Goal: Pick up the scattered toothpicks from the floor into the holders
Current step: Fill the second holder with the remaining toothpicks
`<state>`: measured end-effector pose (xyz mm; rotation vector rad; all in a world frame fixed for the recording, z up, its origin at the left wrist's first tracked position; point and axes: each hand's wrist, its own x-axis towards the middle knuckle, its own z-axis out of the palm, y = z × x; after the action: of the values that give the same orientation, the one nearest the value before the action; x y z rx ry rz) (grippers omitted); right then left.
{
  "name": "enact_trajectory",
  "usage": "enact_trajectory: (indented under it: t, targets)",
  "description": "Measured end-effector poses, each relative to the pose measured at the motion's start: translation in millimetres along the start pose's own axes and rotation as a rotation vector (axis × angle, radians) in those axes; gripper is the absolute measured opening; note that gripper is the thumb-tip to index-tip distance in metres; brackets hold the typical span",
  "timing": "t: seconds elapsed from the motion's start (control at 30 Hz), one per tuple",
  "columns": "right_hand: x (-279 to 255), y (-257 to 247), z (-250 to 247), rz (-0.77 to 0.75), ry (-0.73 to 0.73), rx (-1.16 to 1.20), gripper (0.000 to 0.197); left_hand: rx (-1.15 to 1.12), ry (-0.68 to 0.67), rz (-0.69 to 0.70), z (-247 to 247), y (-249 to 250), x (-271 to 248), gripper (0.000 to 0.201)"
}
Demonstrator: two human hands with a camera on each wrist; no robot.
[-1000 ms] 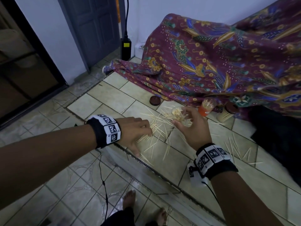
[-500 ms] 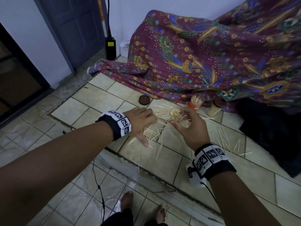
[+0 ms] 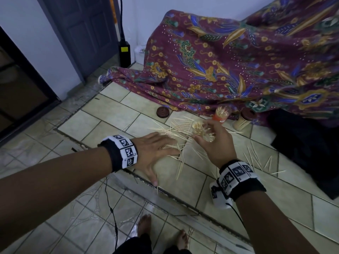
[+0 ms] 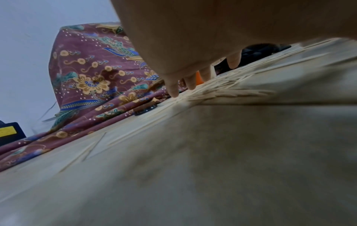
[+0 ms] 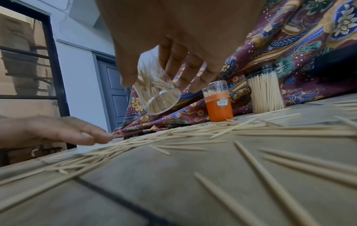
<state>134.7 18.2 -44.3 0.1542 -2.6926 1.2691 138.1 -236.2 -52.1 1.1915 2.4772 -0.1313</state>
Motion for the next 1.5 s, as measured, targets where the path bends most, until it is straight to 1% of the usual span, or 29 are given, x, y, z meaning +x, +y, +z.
enact_trajectory:
  t: [0.13, 0.23, 0.3, 0.4, 0.5, 0.57, 0.63, 0.67, 0.73, 0.8, 0.9, 1.0, 1.17, 1.23, 1.33, 1.4, 1.43, 1.5]
  targets:
    - [-0.2, -0.1, 0.9, 0.007, -0.007, -0.002, 0.049, -0.026, 0.009, -0.038, 3.7, 2.4, 10.1, 0.113]
    - [-2.5, 1.8, -0.7, 0.013, -0.009, -0.001, 0.051, -0.02, 0.047, -0.07, -0.3, 0.3, 19.9, 0.104]
    - [-3.5, 3.6, -2.0, 0.014, -0.01, -0.008, 0.051, -0.011, 0.065, -0.118, -5.1, -0.1, 27.8, 0.095]
    - [-3.4, 6.5, -5.1, 0.025, 0.0, -0.012, 0.051, 0.006, 0.126, -0.156, -16.5, -1.6, 37.4, 0.079]
    - [-1.8, 8.5, -8.4, 0.033, 0.009, -0.024, 0.05, -0.036, 0.19, -0.161, -29.6, -9.8, 39.0, 0.061]
    - [-0.2, 9.1, -9.8, 0.04, 0.013, -0.024, 0.049, -0.11, 0.203, -0.142, -36.9, -17.4, 33.5, 0.054]
    - [1.4, 8.4, -10.1, 0.046, 0.016, -0.017, 0.049, -0.167, 0.162, -0.137, -41.4, -23.3, 23.8, 0.056]
    - [2.3, 7.8, -9.8, 0.049, 0.016, -0.013, 0.05, -0.183, 0.109, -0.156, -42.8, -25.5, 18.2, 0.059]
    - [3.6, 6.3, -9.3, 0.051, 0.015, -0.001, 0.049, -0.206, -0.041, -0.222, -43.5, -27.0, 9.1, 0.063]
    - [4.5, 4.8, -8.8, 0.045, 0.021, 0.012, 0.048, -0.233, -0.149, -0.272, -37.8, -26.8, 5.1, 0.056]
    - [4.9, 2.2, -8.9, 0.04, 0.022, 0.029, 0.048, -0.285, -0.195, -0.298, -30.7, -22.9, 6.1, 0.039]
    - [4.8, 0.5, -11.5, 0.041, 0.021, 0.025, 0.047, -0.347, -0.18, -0.301, -35.3, -13.7, 14.6, 0.025]
    - [3.9, 0.7, -18.2, 0.03, 0.033, 0.012, 0.047, -0.364, -0.141, -0.249, -48.0, 3.9, 38.6, 0.018]
    - [2.9, 3.7, -21.3, 0.033, 0.051, 0.005, 0.044, -0.331, -0.104, -0.204, -53.7, 10.1, 49.9, 0.016]
    - [1.6, 9.9, -25.3, 0.038, 0.074, -0.012, 0.05, -0.306, -0.036, -0.156, -60.0, 17.6, 65.3, 0.014]
    - [0.4, 12.6, -28.7, 0.04, 0.083, -0.021, 0.051, -0.306, -0.001, -0.139, -62.2, 19.5, 73.9, 0.01]
    - [-0.3, 13.6, -30.7, 0.042, 0.087, -0.02, 0.05, -0.312, 0.025, -0.128, -63.8, 18.1, 76.1, 0.011]
    - [-2.2, 15.3, -35.4, 0.047, 0.093, -0.013, 0.049, -0.337, 0.093, -0.107, -68.9, 9.8, 77.6, 0.025]
